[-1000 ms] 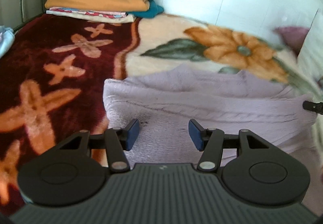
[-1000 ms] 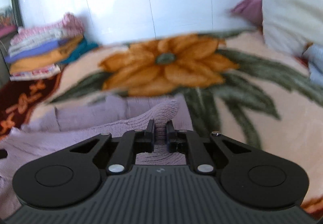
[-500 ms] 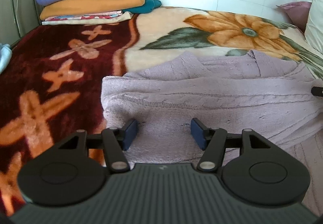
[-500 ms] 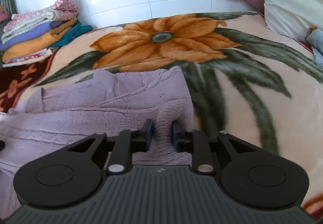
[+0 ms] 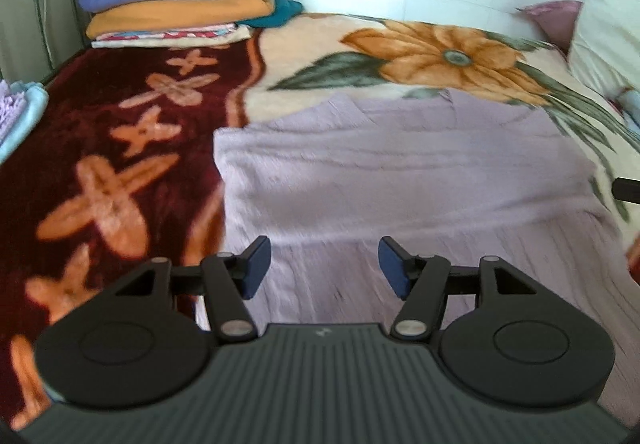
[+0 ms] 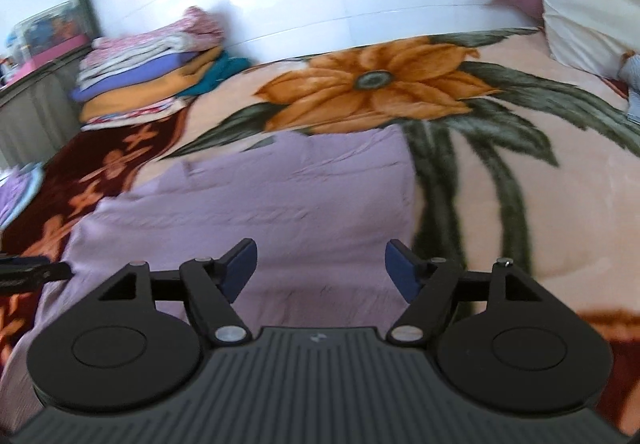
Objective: Fold small clothes
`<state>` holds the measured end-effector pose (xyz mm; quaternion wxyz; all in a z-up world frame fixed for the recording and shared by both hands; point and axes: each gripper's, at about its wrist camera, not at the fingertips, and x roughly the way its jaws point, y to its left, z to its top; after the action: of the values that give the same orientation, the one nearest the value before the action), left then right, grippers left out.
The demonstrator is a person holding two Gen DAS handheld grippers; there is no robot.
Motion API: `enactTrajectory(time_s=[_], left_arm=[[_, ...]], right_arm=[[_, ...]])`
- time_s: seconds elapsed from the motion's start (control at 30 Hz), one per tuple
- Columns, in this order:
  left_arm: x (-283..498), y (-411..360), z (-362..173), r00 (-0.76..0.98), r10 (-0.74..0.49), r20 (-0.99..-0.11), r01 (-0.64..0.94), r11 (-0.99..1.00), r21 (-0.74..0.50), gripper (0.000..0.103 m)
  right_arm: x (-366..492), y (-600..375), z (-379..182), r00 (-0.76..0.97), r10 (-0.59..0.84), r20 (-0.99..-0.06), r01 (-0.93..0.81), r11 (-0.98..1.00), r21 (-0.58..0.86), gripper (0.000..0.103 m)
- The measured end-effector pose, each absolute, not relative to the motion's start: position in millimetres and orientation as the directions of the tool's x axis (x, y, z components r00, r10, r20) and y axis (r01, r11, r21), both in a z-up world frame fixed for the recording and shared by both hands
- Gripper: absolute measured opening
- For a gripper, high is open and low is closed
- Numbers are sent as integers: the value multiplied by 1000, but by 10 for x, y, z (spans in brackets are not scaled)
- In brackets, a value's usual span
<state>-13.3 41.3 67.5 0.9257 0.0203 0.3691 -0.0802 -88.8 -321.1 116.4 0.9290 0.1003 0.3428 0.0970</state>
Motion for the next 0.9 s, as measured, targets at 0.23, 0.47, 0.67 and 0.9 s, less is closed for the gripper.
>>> enactTrajectory(time_s=[0.23, 0.47, 0.67, 0.9], left_arm=[[-544, 394, 739, 696, -186, -693, 223, 974, -37, 62], [-915, 353, 798, 668, -247, -702, 314, 949, -36, 62], [-1184, 362, 765, 608, -320, -726, 386, 919, -81, 62], [-1420, 332, 696, 554, -348, -756, 470, 881, -61, 62]], right_arm=[[-1464, -3055, 1302, 701, 322, -636, -205, 946, 253, 78], [-1945, -2830, 1294, 643, 342, -685, -296, 936, 190, 78], [-2253, -2694, 1277, 591, 374, -715, -387, 909, 155, 78], [-2449, -2623, 1213, 554, 368, -747, -421, 898, 130, 78]])
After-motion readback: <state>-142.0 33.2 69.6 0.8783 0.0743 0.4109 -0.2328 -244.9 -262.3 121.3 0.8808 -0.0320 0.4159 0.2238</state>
